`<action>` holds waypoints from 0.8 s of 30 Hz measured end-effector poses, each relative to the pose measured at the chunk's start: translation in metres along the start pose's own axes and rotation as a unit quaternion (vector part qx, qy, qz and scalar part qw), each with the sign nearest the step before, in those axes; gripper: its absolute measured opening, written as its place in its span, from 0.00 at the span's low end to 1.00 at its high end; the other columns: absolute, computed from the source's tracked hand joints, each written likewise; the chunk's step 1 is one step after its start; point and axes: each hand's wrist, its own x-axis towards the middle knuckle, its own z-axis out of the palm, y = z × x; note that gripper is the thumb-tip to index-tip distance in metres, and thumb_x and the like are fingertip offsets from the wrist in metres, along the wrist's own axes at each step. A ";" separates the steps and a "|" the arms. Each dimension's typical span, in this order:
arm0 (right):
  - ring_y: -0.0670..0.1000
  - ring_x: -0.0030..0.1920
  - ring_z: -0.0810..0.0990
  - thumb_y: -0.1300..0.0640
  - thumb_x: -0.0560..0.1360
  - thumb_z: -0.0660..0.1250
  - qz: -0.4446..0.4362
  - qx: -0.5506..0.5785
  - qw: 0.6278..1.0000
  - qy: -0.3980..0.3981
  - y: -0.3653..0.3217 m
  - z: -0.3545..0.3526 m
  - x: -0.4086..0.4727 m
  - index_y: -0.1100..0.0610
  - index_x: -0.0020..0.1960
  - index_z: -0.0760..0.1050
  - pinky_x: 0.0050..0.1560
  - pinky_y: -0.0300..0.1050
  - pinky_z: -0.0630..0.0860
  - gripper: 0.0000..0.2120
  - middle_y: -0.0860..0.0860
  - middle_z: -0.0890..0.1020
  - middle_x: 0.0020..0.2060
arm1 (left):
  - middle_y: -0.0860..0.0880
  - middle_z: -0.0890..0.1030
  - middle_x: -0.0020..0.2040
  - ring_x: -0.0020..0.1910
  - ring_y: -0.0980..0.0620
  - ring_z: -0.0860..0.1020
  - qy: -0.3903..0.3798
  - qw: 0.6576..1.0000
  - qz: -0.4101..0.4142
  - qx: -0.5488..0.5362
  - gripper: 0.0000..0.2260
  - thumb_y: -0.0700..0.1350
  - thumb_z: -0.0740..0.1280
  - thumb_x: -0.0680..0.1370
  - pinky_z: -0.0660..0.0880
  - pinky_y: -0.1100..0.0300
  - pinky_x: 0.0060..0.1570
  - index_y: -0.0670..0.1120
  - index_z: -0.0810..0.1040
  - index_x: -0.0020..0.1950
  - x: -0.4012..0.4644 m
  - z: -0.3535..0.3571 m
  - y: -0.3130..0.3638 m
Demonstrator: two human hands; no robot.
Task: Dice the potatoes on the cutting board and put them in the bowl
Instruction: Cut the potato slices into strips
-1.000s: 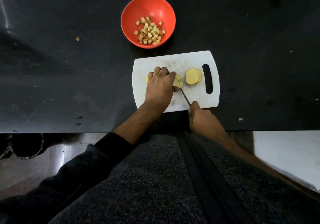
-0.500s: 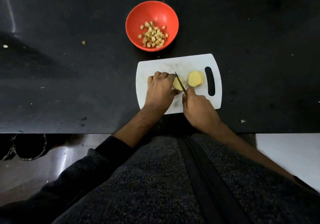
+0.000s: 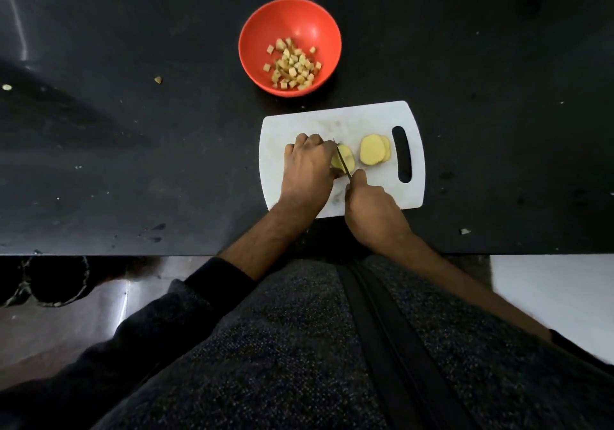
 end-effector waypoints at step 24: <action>0.59 0.38 0.73 0.55 0.82 0.55 0.065 0.027 0.990 -0.119 0.014 -0.006 -0.027 0.56 0.49 0.59 0.39 0.52 0.69 0.07 0.52 0.70 0.35 | 0.48 0.82 0.54 0.57 0.46 0.73 -0.024 1.000 -0.010 -0.015 0.19 0.52 0.75 0.73 0.61 0.55 0.52 0.48 0.81 0.62 0.006 -0.006 -0.004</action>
